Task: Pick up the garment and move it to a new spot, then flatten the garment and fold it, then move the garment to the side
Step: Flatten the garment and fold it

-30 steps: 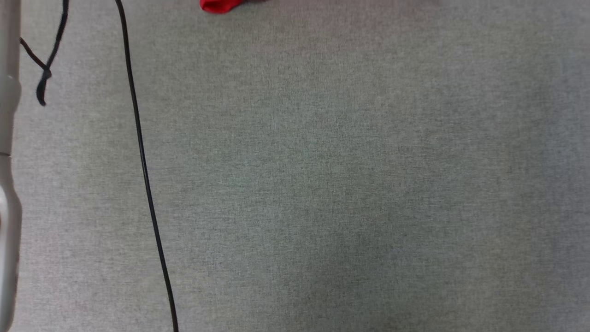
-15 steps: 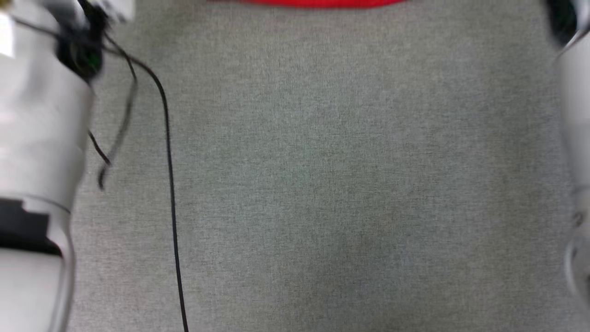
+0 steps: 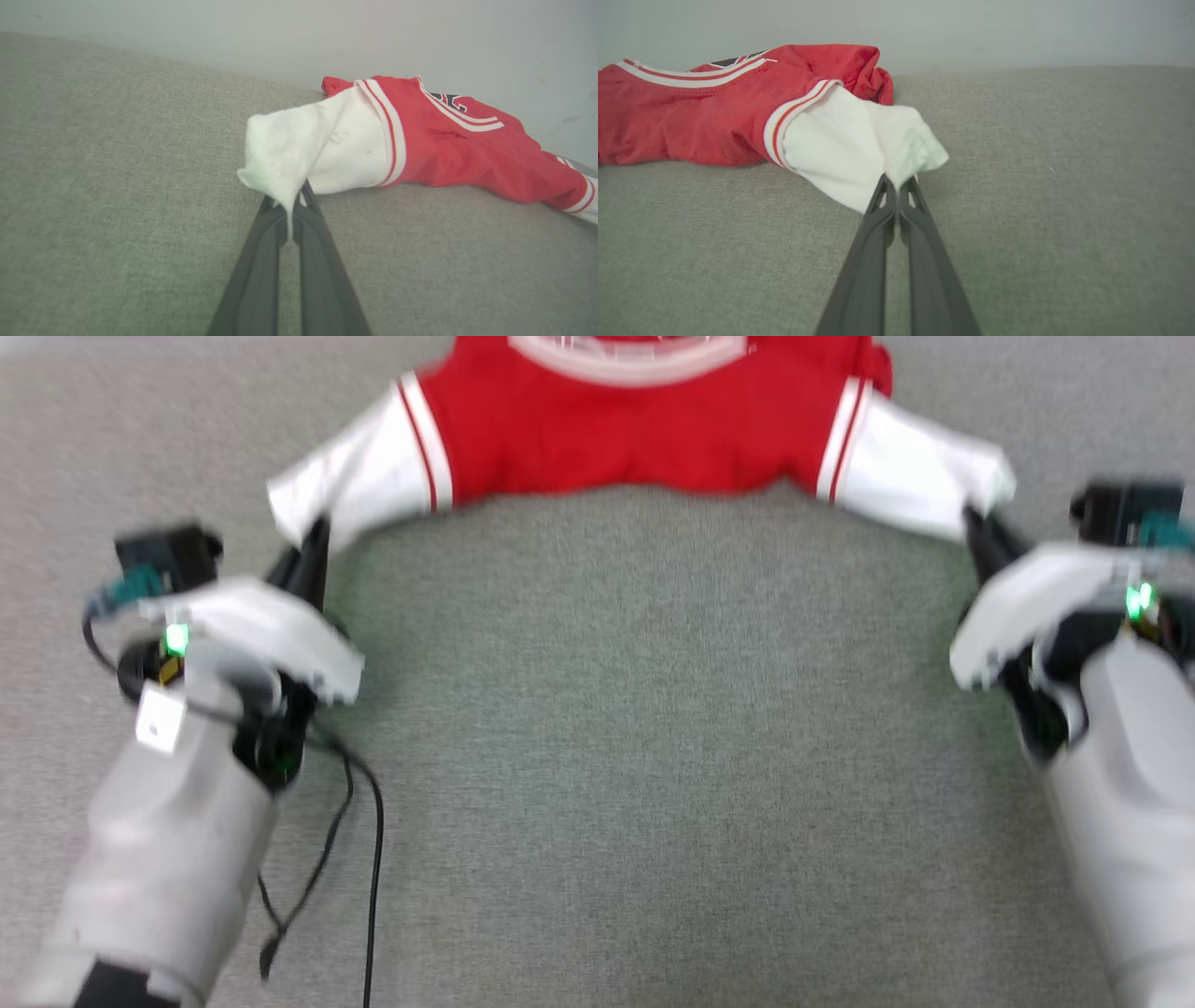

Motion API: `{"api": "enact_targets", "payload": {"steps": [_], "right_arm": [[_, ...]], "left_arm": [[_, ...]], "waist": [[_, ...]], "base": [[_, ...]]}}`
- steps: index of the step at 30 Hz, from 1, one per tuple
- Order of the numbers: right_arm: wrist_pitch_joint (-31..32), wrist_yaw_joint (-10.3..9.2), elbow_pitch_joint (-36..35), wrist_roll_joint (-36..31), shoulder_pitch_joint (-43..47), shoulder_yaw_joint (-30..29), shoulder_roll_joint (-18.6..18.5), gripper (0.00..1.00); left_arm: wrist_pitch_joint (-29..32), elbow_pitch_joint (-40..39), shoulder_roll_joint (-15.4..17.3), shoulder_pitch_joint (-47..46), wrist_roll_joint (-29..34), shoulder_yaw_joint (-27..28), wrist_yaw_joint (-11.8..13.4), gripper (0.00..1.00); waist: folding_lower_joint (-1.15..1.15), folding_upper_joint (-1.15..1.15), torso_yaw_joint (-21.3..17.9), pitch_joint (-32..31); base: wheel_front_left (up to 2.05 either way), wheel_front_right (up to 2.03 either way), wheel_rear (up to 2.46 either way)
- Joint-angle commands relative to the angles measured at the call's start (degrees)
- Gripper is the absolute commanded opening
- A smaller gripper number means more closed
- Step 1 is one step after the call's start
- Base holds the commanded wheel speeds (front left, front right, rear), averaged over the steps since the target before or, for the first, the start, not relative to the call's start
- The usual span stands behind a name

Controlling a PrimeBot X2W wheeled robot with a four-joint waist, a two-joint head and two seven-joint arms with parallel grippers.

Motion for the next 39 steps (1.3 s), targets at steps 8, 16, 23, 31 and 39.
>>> {"api": "enact_targets", "payload": {"steps": [8,16,23,31,39], "right_arm": [[0.9,-0.05,-8.2,3.1,15.2,-2.1,-1.6,0.00],[6.3,-0.05,-23.5,2.8,34.6,-8.9,1.9,0.00],[10.2,-0.05,-35.2,1.7,48.3,-14.5,5.1,0.00],[14.4,-0.06,-45.8,0.6,59.0,-16.4,6.8,0.40],[11.3,-0.04,-48.5,-0.9,54.3,-15.0,7.0,1.00]], "left_arm": [[-0.4,-5.9,1.1,13.8,1.0,5.2,0.2,0.00],[-0.5,-17.2,2.5,32.7,4.8,9.8,4.1,0.00],[0.3,-28.0,4.1,44.8,5.7,10.3,9.0,0.00],[2.7,-39.7,6.0,52.2,7.2,9.6,14.6,0.00],[4.1,-46.5,5.1,51.1,9.4,7.7,17.8,0.00]], "waist": [[0.01,0.00,1.0,-7.5],[0.01,0.00,0.9,-15.4],[0.01,0.00,2.1,-19.3],[0.01,0.00,3.2,-20.8],[0.01,0.00,4.4,-18.9]], "base": [[0.00,0.00,0.00],[0.00,0.00,0.00],[0.00,0.00,0.00],[0.00,0.00,0.00],[0.00,0.00,0.00]]}}
